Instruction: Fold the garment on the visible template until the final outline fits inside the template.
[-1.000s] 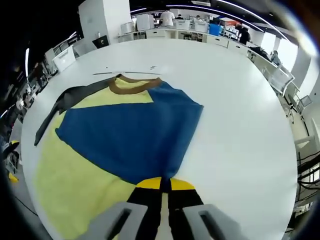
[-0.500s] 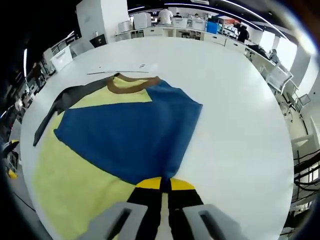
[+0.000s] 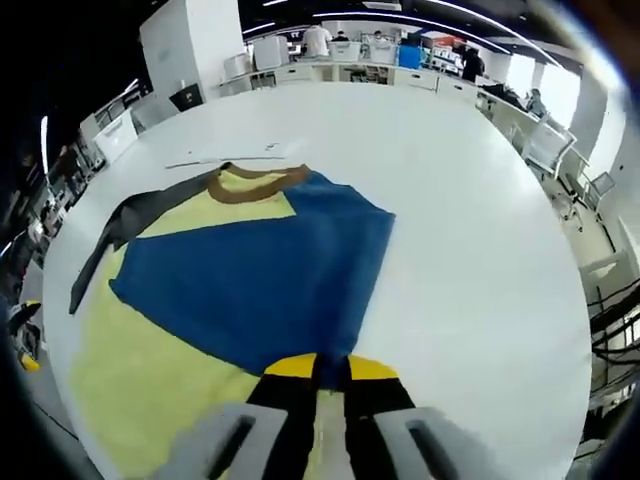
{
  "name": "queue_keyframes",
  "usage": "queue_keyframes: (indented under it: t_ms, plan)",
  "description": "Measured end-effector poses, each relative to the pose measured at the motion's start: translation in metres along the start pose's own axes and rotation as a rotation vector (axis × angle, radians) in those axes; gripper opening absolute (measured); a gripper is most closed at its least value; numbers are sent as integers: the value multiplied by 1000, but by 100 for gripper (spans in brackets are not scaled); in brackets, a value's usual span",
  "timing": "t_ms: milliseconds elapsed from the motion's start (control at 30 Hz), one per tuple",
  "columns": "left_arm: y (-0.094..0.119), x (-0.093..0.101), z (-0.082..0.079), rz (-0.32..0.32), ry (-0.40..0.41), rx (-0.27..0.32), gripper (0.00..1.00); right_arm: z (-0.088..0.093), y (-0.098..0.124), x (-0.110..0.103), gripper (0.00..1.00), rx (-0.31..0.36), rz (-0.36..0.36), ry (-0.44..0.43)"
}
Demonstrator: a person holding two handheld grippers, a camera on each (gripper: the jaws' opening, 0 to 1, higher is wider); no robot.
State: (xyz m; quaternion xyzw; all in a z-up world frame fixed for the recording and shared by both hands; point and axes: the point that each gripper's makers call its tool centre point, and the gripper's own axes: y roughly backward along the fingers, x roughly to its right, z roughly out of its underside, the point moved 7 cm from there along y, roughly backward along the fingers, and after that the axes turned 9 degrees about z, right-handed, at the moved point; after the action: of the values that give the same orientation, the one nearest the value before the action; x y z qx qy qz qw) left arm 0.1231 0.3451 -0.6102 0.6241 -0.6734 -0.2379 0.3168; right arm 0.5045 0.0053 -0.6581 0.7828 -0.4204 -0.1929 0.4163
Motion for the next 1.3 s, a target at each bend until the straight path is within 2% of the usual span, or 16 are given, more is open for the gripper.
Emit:
queue_keyframes:
  t_ms: [67,167,300,433,633,833,867,1000,1167,1300]
  plan:
    - [0,-2,-1,-13,-7,0,93,-3,6,-3,24,21,-4,18]
    - [-1,-3,-4,-13,-10,1,93,-8,15,-9,38,61,-28,67]
    - [-4,-4,-7,-17,-22,-1,92,-10,27,-20,48,86,-93,152]
    - [-6,-9,-12,-20,-30,4,91,-3,38,-29,63,73,-134,178]
    - [-8,-20,-19,-40,-31,21,86,5,56,-40,74,91,-191,207]
    - [-12,-35,-26,-55,-10,44,83,11,74,-46,85,142,-220,209]
    - [-12,-38,-27,-61,-3,41,82,11,78,-49,86,167,-234,211]
    - [-17,-48,-29,-76,-9,46,77,17,90,-58,95,200,-274,247]
    - [-19,-59,-28,-90,30,63,65,20,102,-65,97,242,-296,275]
    - [-23,-66,-28,-93,48,66,61,19,109,-70,99,256,-310,287]
